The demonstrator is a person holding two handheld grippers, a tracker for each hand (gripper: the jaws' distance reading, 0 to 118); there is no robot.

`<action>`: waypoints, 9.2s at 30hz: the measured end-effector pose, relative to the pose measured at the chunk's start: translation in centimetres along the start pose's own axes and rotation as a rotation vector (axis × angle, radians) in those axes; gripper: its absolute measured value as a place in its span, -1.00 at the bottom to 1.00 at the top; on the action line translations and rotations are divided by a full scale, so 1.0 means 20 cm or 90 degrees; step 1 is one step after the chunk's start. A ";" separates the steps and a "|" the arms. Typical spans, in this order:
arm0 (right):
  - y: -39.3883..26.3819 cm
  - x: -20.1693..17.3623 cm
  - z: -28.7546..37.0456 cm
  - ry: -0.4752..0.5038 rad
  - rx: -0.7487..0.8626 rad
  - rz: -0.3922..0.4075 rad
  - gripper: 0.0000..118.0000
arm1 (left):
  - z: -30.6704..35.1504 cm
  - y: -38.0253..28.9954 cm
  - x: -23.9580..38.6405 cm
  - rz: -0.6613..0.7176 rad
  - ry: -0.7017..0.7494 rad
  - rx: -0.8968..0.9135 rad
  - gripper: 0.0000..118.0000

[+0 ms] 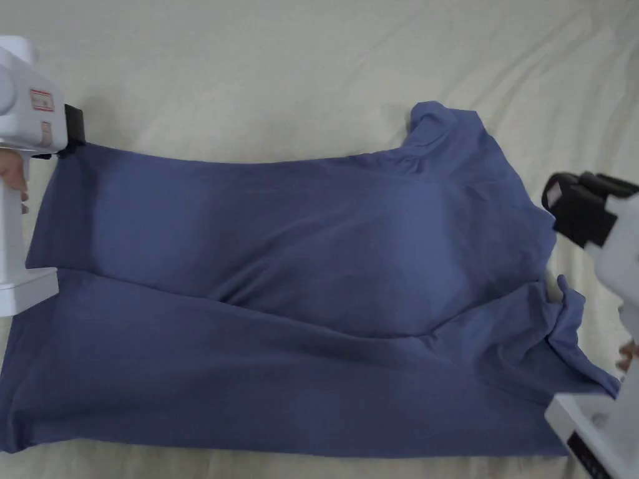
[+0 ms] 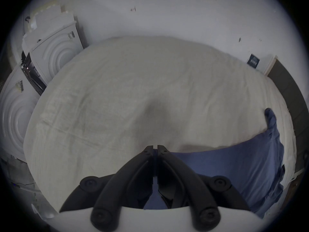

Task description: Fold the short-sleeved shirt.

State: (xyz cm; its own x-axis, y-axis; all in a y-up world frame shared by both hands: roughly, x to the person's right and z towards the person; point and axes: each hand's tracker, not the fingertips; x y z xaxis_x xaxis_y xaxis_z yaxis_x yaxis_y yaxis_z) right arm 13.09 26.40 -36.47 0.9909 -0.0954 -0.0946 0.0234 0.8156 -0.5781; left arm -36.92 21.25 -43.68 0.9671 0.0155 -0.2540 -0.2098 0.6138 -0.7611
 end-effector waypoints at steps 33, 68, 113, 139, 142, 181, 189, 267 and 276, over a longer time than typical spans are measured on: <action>0.25 0.33 -1.33 -0.131 -0.356 -0.047 -0.46 | 0.03 -0.05 -0.05 0.051 -0.057 0.036 -0.95; -0.24 0.60 0.26 -0.045 -0.191 -0.159 -0.86 | 0.70 -0.78 -0.25 0.036 -0.053 0.036 -0.95; -0.44 -0.08 1.09 -0.040 0.304 0.022 -0.82 | 1.33 -1.14 0.16 -0.045 0.001 0.447 -1.00; -0.39 -0.15 0.87 -0.052 0.194 0.011 -0.94 | 0.62 -0.88 -0.66 0.178 -0.375 -0.026 0.87; -0.39 -0.18 0.84 -0.055 0.182 0.021 -0.94 | 0.51 -0.96 -0.68 0.198 -0.383 -0.053 0.87; -0.43 -0.11 0.92 -0.030 0.188 -0.013 -0.94 | 1.06 -0.69 -0.18 0.101 -0.340 -0.039 -0.91; -0.46 0.02 1.03 -0.042 0.205 -0.045 -0.94 | 1.04 -0.66 0.46 0.028 -0.414 -0.069 -0.91; -0.58 0.20 1.16 -0.057 0.179 -0.115 -0.94 | 0.48 -0.97 0.41 0.106 -0.440 -0.110 0.90; -0.57 0.19 1.15 -0.069 0.164 -0.100 -0.94 | 0.24 -1.11 0.29 0.197 -0.456 -0.193 0.58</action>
State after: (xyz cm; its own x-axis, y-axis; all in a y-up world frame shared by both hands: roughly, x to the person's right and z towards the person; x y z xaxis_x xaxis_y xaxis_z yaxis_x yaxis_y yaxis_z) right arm 19.63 29.81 -11.66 0.9804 -0.1821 0.0745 0.1967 0.9145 -0.3536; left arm -25.93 11.52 -25.39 0.6953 0.7094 -0.1153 -0.4120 0.2619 -0.8727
